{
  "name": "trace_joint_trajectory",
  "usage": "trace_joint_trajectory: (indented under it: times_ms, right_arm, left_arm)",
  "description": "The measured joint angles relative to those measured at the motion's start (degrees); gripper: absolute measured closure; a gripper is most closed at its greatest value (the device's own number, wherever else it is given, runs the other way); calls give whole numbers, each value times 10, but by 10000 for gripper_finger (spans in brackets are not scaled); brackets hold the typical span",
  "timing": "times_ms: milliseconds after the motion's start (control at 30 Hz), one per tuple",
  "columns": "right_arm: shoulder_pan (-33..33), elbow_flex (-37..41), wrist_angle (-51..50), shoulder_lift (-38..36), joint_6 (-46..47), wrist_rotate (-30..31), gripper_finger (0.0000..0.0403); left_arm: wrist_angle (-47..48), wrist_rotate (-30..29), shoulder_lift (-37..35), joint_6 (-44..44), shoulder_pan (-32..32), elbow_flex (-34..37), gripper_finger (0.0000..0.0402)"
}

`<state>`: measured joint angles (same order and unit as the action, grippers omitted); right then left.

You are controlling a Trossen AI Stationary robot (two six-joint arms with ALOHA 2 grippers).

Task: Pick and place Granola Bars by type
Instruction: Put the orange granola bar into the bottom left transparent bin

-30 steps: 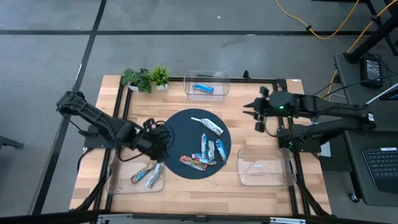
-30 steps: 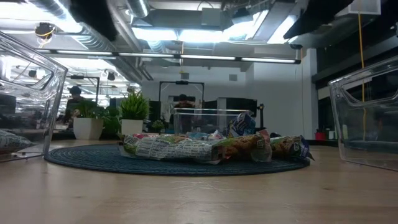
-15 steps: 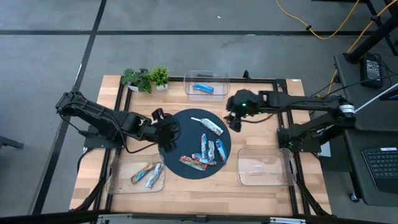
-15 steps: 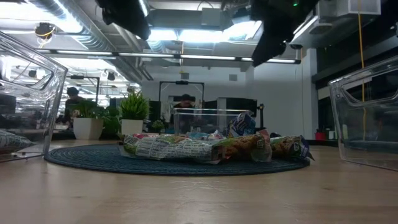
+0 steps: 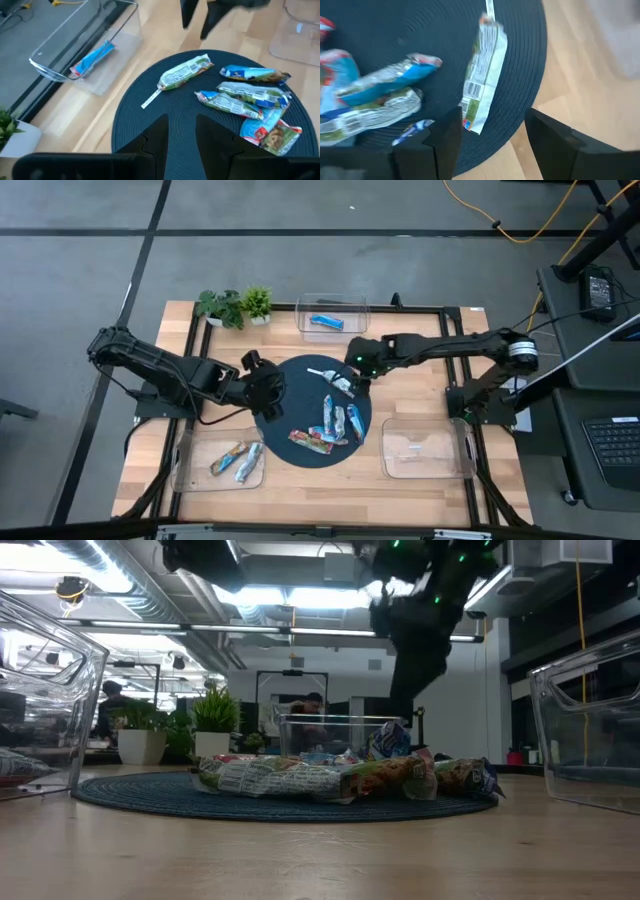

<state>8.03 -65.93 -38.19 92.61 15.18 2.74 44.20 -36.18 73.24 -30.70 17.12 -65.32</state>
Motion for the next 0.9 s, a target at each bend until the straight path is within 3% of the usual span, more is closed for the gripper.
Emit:
trace_joint_trajectory:
  times_ms: [400, 900]
  right_arm:
    - [0, 0, 19, 114, 15, -23, 185]
    - [-1, 0, 74, 133, 41, -114, 185]
  left_arm:
    - [0, 1, -11, 15, 0, 0, 313]
    - [2, 2, -13, 15, 0, 0, 313]
